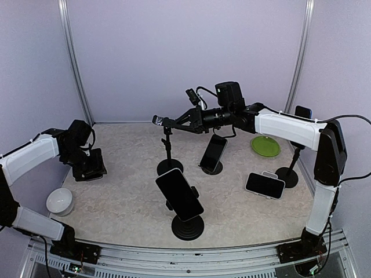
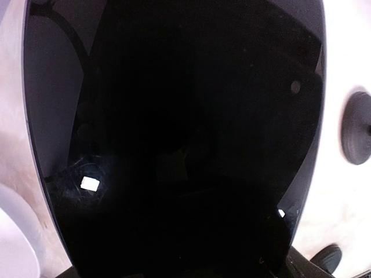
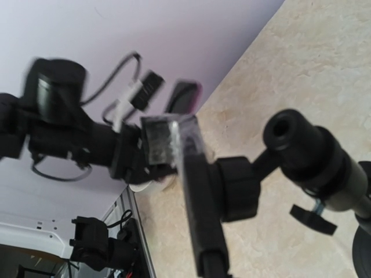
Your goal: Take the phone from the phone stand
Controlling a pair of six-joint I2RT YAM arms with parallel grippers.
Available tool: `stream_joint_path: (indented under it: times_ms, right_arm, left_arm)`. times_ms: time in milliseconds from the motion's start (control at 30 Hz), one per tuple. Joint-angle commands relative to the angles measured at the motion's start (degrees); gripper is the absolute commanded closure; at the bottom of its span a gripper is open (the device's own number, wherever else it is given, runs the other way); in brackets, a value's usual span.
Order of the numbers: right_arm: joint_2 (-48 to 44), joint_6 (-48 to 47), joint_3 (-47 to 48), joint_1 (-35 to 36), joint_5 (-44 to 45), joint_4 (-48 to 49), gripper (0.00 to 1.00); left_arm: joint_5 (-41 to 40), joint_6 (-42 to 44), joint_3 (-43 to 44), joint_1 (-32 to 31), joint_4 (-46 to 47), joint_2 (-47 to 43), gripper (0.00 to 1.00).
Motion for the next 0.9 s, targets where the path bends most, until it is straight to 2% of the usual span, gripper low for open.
stream_joint_path:
  times_ms: [0, 333, 533, 733, 867]
  right_arm:
    - [-0.49, 0.08, -0.74, -0.92, -0.13, 0.43, 1.0]
    - [-0.21, 0.04, -0.44, -0.9, -0.4, 0.72, 1.0]
    - [0.01, 0.45, -0.86, -0.9, -0.64, 1.74, 1.0]
    - [0.01, 1.0, -1.34, -0.92, -0.5, 2.68, 1.0]
    - [-0.25, 1.35, -2.16, -0.89, -0.59, 3.55, 1.0]
  left_arm:
    - [-2.43, -6.28, -4.83, -0.06, 2.85, -0.39, 0.71]
    - [-1.89, -4.91, -11.54, -0.06, 9.0, 3.12, 0.68]
    - [-1.62, -2.03, -10.22, -0.24, 9.49, 7.98, 0.61]
    - [-1.63, -0.67, -9.44, 0.01, 8.19, 12.24, 0.52]
    - [-1.66, -0.33, -9.09, 0.0, 7.91, 14.71, 0.35]
